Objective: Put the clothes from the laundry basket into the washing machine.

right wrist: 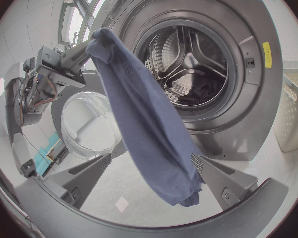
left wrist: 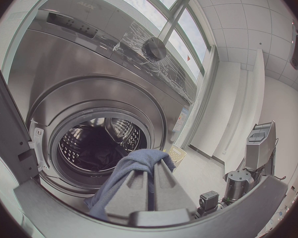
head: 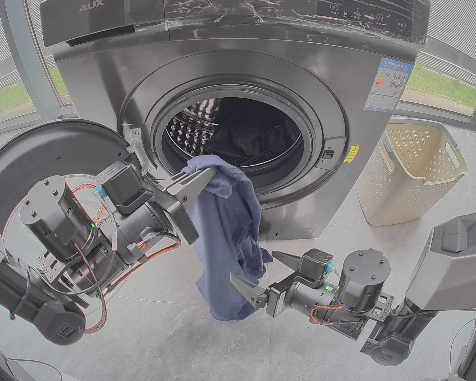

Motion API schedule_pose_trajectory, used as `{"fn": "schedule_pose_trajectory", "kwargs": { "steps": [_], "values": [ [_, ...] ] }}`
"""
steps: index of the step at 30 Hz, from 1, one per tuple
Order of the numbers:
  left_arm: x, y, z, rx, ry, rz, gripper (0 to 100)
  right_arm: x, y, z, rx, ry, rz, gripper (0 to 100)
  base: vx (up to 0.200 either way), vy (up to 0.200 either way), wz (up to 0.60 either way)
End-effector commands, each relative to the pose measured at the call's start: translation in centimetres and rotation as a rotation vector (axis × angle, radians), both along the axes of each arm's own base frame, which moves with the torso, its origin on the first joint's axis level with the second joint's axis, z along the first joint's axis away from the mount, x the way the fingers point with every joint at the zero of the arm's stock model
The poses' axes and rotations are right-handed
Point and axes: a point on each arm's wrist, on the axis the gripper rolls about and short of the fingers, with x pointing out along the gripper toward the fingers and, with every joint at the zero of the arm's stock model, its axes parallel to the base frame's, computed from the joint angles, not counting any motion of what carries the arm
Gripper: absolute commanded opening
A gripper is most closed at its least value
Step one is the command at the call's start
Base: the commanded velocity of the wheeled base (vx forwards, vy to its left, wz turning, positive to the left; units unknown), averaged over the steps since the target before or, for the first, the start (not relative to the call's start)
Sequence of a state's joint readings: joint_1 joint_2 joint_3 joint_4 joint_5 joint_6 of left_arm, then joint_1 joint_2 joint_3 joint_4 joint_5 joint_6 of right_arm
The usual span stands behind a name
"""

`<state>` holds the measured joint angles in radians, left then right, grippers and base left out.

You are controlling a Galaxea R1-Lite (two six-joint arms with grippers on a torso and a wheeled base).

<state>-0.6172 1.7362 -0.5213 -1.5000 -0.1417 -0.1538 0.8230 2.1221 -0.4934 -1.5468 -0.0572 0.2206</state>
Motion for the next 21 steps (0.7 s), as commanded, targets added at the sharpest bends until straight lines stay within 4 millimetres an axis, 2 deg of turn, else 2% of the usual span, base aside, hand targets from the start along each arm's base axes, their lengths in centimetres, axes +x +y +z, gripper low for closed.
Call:
{"fn": "schedule_pose_trajectory", "kwargs": {
  "steps": [1,11,14,17,21],
  "values": [
    [0.3,0.0,0.2,-0.007,-0.006,0.011,0,-0.9,0.7,-0.1,0.012,0.02,0.053,100,0.0,0.0,0.0],
    [0.6,0.2,0.9,-0.026,-0.027,0.036,0,-0.5,1.5,0.3,0.048,0.013,0.101,100,0.0,0.0,0.0],
    [0.4,0.2,1.1,-0.031,-0.035,0.033,0,1.1,2.7,0.3,0.081,-0.013,0.097,100,0.0,0.0,0.0],
    [0.4,0.2,1.1,-0.031,-0.035,0.033,0,2.2,3.0,0.1,0.093,-0.025,0.09,100,0.0,0.0,0.0],
    [0.3,0.2,1.2,-0.04,-0.047,0.031,0,4.8,3.1,-0.9,0.105,-0.038,0.052,100,0.0,0.0,0.0]
  ]
}}
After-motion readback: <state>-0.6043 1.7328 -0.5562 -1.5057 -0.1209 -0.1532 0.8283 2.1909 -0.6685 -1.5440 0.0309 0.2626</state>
